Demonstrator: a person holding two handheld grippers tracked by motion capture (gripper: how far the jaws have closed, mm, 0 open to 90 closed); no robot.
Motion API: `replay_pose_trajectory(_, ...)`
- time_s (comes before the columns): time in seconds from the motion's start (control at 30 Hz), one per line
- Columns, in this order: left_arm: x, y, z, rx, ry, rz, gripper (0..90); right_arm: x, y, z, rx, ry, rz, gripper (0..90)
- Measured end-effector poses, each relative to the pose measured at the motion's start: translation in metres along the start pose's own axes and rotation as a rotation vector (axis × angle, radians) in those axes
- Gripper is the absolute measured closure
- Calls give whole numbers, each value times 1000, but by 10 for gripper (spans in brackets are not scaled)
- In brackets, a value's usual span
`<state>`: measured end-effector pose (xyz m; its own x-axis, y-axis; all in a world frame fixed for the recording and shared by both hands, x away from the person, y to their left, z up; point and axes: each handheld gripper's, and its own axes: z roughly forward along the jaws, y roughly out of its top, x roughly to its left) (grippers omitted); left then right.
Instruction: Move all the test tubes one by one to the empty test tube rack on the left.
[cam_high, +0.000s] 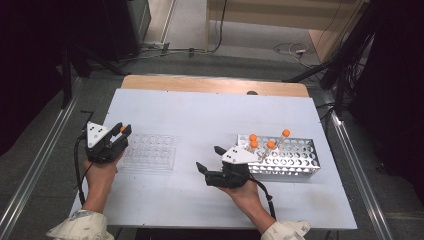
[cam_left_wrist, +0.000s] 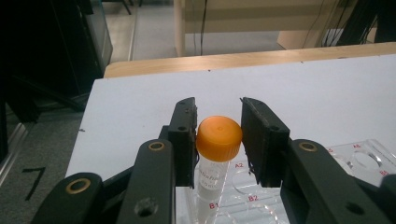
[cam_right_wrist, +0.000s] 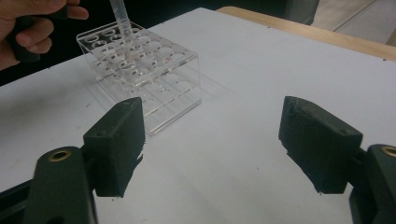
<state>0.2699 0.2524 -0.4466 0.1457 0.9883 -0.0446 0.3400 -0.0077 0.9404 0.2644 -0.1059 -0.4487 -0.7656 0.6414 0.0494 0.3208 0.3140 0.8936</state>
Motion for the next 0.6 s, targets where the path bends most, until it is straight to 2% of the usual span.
replay_pose_trajectory(0.13,0,0,0,-1,-8,-2,615,0,0,0,0,0,0,212)
replay_pose_trajectory(0.27,0,1,-1,-10,-7,-4,527,0,0,0,-3,0,0,212)
replay_pose_trajectory(0.5,-4,5,-3,-18,31,-15,313,0,0,0,-3,1,-1,212)
replay_pose_trajectory(0.6,-6,6,-5,-23,38,-20,268,0,0,-1,-5,-1,-1,212)
